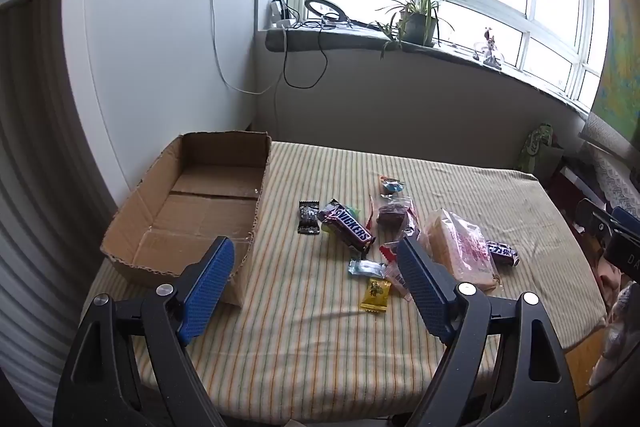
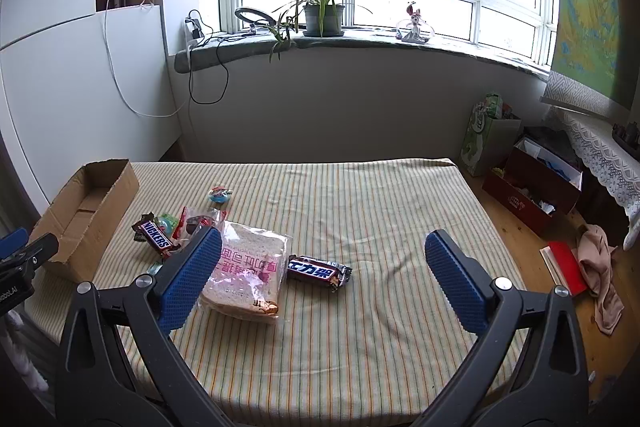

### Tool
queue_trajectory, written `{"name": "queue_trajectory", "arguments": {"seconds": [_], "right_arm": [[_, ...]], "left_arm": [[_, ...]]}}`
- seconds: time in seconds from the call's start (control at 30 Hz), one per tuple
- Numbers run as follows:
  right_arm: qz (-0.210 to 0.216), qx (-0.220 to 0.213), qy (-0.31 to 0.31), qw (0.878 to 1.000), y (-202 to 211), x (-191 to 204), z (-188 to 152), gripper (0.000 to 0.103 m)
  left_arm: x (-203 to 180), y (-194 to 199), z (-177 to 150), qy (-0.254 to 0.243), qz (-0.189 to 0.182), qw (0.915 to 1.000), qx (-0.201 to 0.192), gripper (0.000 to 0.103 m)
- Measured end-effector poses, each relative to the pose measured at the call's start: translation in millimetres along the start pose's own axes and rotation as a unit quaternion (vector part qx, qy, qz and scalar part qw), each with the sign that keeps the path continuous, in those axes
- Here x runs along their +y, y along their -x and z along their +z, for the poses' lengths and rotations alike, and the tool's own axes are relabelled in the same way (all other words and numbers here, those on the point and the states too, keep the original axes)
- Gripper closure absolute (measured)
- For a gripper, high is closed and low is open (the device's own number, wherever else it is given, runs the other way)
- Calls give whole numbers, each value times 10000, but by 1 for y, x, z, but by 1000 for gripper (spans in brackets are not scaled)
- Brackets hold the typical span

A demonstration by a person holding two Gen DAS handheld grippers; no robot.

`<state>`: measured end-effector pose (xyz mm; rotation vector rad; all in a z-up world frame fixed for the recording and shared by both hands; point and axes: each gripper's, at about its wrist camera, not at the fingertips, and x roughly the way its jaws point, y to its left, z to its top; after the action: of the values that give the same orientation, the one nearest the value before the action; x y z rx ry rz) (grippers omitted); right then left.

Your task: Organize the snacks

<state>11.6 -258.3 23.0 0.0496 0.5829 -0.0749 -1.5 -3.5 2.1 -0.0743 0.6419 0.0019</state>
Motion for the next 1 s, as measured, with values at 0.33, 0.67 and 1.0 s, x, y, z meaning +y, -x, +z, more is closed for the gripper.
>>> {"name": "queue_trajectory", "arguments": {"seconds": [0.33,0.67,1.0], "right_arm": [[12,0,3,10000,0,-1,0,0],[24,22,3,10000,-2,0,1,0],[40,48,-8,10000,-5,1,1,0]], "left_arm": [[1,-1,2,-4,-3,10000,15,19],[-2,-2,1,-33,-42,10000,34,19],[-3,-4,3,-43,-66,10000,41,19]]}}
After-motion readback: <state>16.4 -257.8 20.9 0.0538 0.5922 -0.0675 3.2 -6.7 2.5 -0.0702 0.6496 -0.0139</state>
